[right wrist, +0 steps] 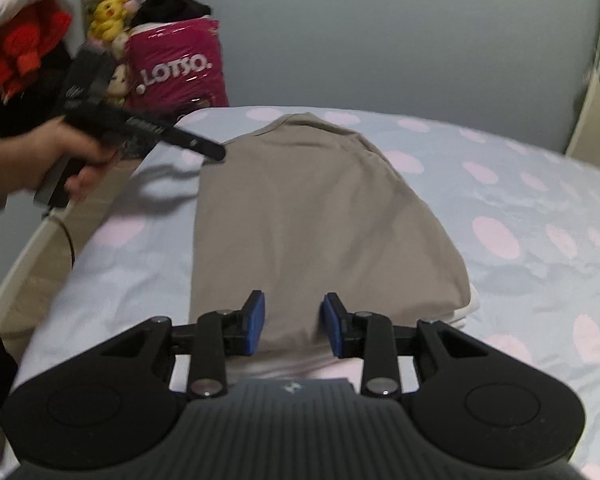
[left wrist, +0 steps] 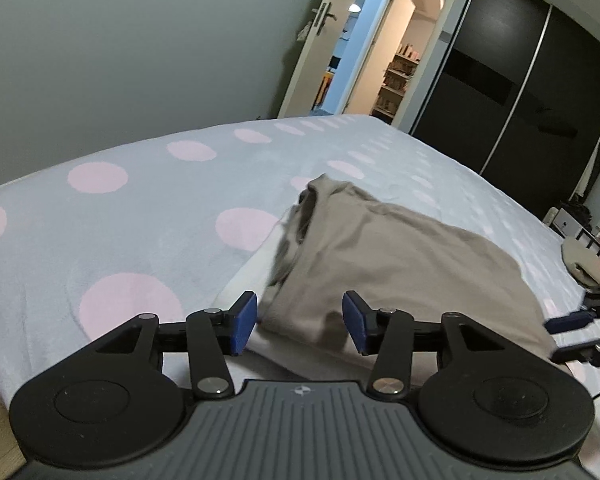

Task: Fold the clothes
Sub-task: 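Lift both grippers away from the folded shirt stack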

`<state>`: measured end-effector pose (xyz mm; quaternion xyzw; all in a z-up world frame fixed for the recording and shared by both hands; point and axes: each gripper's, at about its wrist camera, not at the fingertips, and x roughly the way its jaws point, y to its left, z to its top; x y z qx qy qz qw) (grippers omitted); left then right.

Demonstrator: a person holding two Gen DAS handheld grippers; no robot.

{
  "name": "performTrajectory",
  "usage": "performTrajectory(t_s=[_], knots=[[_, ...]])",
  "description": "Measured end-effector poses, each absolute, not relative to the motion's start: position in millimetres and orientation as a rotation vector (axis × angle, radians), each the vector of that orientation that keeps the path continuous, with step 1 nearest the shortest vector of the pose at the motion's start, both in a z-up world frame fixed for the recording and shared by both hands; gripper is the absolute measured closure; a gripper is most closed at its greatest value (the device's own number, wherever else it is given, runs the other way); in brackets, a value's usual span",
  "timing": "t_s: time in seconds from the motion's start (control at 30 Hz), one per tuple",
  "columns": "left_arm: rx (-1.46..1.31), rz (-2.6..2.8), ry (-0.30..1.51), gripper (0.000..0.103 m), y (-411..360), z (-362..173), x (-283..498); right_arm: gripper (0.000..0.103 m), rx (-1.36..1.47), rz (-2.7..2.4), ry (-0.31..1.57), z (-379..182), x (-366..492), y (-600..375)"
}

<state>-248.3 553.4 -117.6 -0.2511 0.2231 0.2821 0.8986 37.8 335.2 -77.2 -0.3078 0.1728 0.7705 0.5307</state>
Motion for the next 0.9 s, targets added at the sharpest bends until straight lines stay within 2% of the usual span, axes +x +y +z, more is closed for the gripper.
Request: performTrajectory(t_s=[0.23,0.3,0.37,0.5,0.57,0.6,0.67,0.73,0.9], knots=[[-0.548,0.633,0.453,0.06,555,-97,-260,0.067,-0.653,1.818,0.411,-64,45,318],[-0.556,0.629,0.442,0.057,552,-76,-263,0.06,-0.643,1.781,0.413,-54,41,309],[-0.55,0.614,0.452,0.053,547,-51,-262,0.036,-0.63,1.732,0.429,-42,33,299],[-0.541,0.618,0.421,0.049,532,18,-269,0.025,-0.621,1.632,0.416,-4,8,273],[-0.513,0.638,0.388,0.027,520,66,-275,0.015,-0.58,1.584,0.395,21,-3,260],[-0.498,0.648,0.372,0.023,515,91,-278,0.011,-0.55,1.555,0.39,35,-9,254],[-0.504,0.659,0.371,0.022,502,134,-280,0.002,-0.466,1.495,0.371,62,-18,242],[-0.515,0.647,0.381,0.022,488,161,-279,0.001,-0.395,1.409,0.395,83,-25,236],[-0.487,0.659,0.483,0.022,443,176,-261,0.001,-0.207,1.131,0.698,104,-31,239]])
